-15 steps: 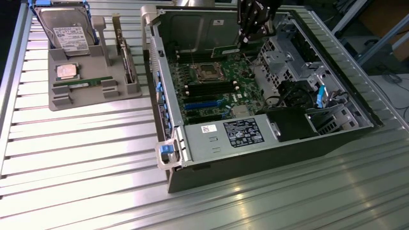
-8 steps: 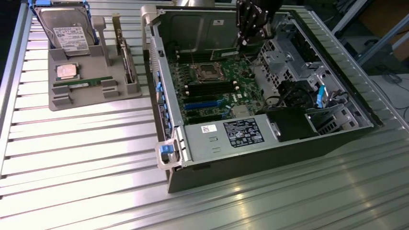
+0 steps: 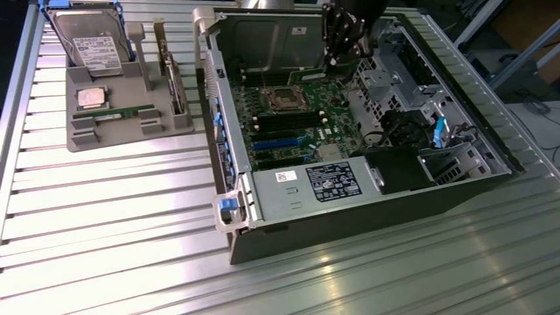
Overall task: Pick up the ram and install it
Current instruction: 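Insert the ram into the slot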
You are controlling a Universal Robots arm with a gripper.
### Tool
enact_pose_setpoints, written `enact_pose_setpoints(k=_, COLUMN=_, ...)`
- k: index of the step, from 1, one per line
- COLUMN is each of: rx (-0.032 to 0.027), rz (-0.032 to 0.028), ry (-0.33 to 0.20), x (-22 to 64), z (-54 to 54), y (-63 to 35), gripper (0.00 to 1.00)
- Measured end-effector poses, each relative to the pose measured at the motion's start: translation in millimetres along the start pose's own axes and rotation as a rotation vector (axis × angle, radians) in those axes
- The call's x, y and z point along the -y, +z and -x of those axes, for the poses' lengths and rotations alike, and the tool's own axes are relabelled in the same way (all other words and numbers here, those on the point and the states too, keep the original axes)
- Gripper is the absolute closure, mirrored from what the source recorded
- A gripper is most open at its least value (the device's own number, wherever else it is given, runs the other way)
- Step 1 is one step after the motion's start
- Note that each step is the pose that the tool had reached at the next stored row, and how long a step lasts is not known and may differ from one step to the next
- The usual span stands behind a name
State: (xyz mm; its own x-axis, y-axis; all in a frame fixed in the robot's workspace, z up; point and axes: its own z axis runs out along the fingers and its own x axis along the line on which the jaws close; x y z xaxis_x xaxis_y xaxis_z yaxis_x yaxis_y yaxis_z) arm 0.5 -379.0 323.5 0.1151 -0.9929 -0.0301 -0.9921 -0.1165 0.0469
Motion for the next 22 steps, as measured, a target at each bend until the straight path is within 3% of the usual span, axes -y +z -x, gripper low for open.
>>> enact_pose_setpoints(k=22, rx=0.0000, rz=0.0000, ry=0.000, x=1.0, z=-0.8, y=28.6, gripper=0.88)
